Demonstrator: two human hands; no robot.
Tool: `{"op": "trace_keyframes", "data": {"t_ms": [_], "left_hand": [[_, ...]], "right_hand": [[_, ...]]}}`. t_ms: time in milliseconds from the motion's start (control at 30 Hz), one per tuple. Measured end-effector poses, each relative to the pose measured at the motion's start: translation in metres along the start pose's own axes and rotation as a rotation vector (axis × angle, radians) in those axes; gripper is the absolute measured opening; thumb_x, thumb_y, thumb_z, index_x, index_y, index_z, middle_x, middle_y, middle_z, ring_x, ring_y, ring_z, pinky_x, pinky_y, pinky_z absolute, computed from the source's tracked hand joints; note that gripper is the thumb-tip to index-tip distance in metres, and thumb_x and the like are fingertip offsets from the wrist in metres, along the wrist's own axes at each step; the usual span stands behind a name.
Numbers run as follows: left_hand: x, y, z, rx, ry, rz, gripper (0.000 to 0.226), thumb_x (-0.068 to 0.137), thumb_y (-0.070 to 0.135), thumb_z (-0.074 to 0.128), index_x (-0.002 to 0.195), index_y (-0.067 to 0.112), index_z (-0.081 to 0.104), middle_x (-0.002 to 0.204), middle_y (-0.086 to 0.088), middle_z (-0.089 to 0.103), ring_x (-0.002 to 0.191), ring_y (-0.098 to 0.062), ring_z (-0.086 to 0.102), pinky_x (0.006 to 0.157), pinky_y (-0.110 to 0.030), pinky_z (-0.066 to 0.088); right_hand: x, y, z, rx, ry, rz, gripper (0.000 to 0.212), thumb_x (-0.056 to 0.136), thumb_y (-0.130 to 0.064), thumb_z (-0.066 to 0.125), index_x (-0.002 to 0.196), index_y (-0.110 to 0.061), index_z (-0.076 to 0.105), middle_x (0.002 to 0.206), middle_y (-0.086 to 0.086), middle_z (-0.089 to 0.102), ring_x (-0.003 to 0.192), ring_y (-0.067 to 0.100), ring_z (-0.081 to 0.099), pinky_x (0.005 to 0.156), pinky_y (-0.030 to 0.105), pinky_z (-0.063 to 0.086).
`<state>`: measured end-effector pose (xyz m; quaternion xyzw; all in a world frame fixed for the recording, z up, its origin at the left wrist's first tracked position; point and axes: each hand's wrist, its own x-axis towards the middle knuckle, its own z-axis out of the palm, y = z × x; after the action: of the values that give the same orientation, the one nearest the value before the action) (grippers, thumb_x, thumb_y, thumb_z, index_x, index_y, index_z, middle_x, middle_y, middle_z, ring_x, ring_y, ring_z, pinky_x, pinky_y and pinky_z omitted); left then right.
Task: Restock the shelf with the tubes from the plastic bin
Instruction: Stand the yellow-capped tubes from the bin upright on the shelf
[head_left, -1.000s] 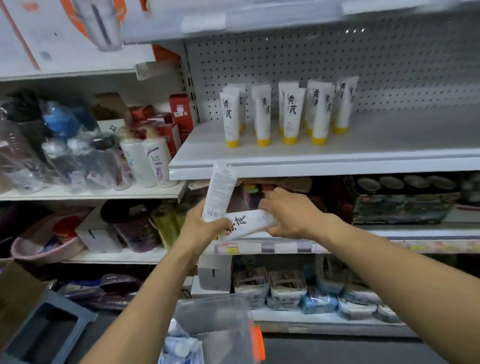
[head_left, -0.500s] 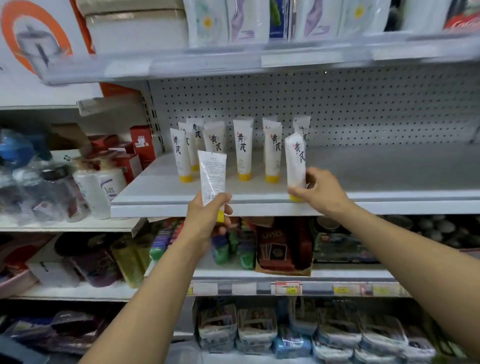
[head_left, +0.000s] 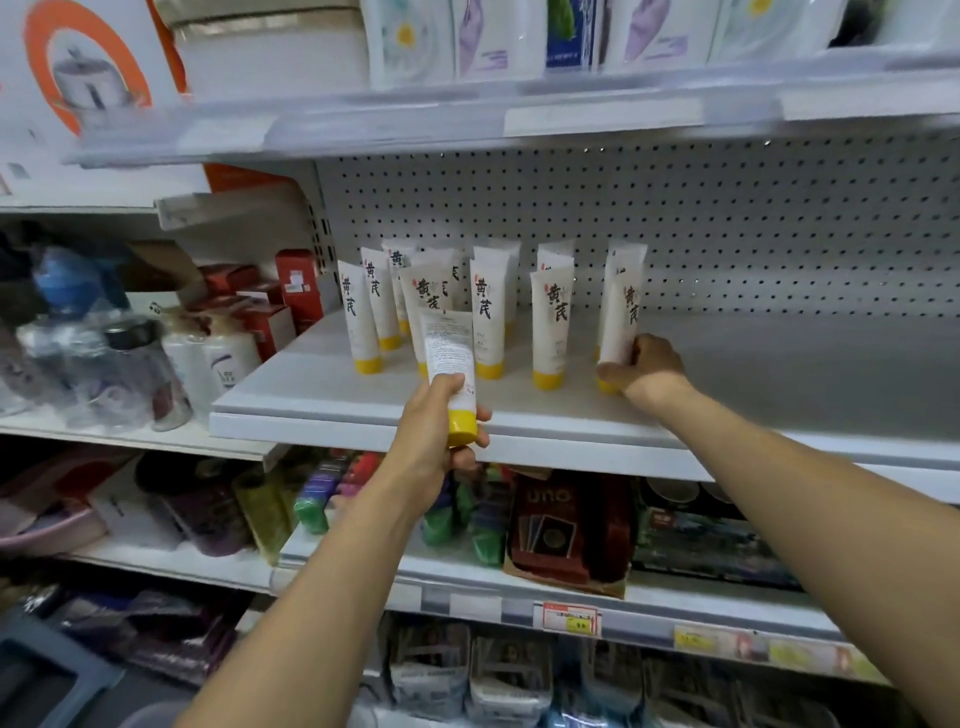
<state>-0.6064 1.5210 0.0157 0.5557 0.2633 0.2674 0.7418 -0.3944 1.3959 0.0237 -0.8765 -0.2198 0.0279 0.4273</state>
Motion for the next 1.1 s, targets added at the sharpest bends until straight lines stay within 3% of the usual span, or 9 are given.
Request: {"op": "trace_keyframes", "data": {"t_ms": [300,433,567,667,800,867,933,1033,1100], "left_hand": [[0.005,-0.008,0.005,-0.035,-0.031,0.03,0.018,0.096,0.023,0.043,0.111,0.015,0.05,0.084,-0.013,0.059,0.056,-0.017,0.053,0.04,-0.022,0.031],[0.001,-0.008,0.002,-0.056,-0.039,0.037,0.024,0.097,0.02,0.042,0.119,0.012,0.049,0.09,-0.013,0.058,0.064,-0.016,0.054,0.043,-0.025,0.037],[-0.005,-0.007,-0.004,-0.091,-0.081,0.033,0.025,0.097,0.016,0.04,0.121,0.018,0.049,0.097,-0.013,0.058,0.077,-0.022,0.06,0.052,-0.032,0.051],[-0.011,-0.007,-0.009,-0.123,-0.116,0.03,0.031,0.097,0.013,0.041,0.128,0.018,0.045,0.106,-0.016,0.058,0.092,-0.03,0.062,0.071,-0.045,0.058],[-0.017,-0.005,-0.022,-0.121,-0.187,0.058,0.036,0.1,0.029,0.041,0.134,0.019,0.045,0.11,-0.009,0.066,0.089,-0.023,0.068,0.086,-0.049,0.05],[-0.023,0.001,-0.031,-0.147,-0.263,0.041,0.047,0.099,0.048,0.034,0.135,0.019,0.047,0.104,-0.006,0.07,0.086,-0.019,0.07,0.081,-0.041,0.047],[-0.026,0.008,-0.043,-0.217,-0.305,0.058,0.052,0.099,0.053,0.027,0.131,0.02,0.052,0.107,-0.008,0.07,0.093,-0.021,0.069,0.077,-0.037,0.053],[-0.027,0.018,-0.061,-0.308,-0.338,0.097,0.054,0.1,0.052,0.025,0.136,0.019,0.049,0.129,-0.017,0.059,0.117,-0.031,0.057,0.097,-0.05,0.046],[-0.026,0.023,-0.072,-0.282,-0.303,0.119,0.053,0.1,0.051,0.028,0.133,0.016,0.052,0.128,-0.017,0.057,0.118,-0.032,0.054,0.102,-0.052,0.039]], "right_hand": [[0.005,0.006,0.004,-0.044,-0.021,0.031,0.05,0.082,-0.026,0.071,0.123,-0.006,0.051,0.123,0.013,0.06,0.11,0.031,0.059,0.078,0.029,0.043],[-0.004,0.01,-0.001,0.009,0.054,0.095,0.063,0.08,-0.023,0.073,0.129,-0.003,0.038,0.122,0.016,0.056,0.11,0.034,0.057,0.081,0.033,0.046],[-0.046,0.002,0.004,0.159,0.214,-0.096,0.029,0.087,-0.014,0.063,0.109,-0.009,0.046,0.091,0.004,0.056,0.087,0.024,0.057,0.071,0.032,0.045],[-0.08,-0.02,0.024,0.24,0.022,-0.344,0.015,0.084,-0.015,0.071,0.09,-0.013,0.058,0.075,-0.002,0.055,0.063,0.001,0.049,0.06,0.015,0.039],[-0.111,-0.057,0.057,0.192,-0.319,-0.466,0.046,0.069,-0.036,0.083,0.103,-0.021,0.056,0.083,-0.009,0.055,0.059,-0.005,0.047,0.062,0.014,0.038],[-0.119,-0.073,0.069,0.115,-0.37,-0.486,0.058,0.067,-0.044,0.082,0.11,-0.025,0.048,0.094,-0.014,0.055,0.07,-0.005,0.05,0.066,0.018,0.039],[-0.123,-0.085,0.078,0.105,-0.379,-0.496,0.062,0.068,-0.046,0.081,0.114,-0.025,0.045,0.102,-0.018,0.054,0.082,-0.007,0.052,0.068,0.017,0.039],[-0.125,-0.102,0.093,0.102,-0.318,-0.487,0.057,0.068,-0.046,0.08,0.111,-0.025,0.048,0.102,-0.019,0.055,0.084,-0.007,0.053,0.073,0.021,0.043],[-0.125,-0.116,0.105,0.085,-0.313,-0.469,0.054,0.068,-0.047,0.076,0.108,-0.022,0.051,0.1,-0.013,0.059,0.084,0.001,0.056,0.077,0.027,0.048]]}}
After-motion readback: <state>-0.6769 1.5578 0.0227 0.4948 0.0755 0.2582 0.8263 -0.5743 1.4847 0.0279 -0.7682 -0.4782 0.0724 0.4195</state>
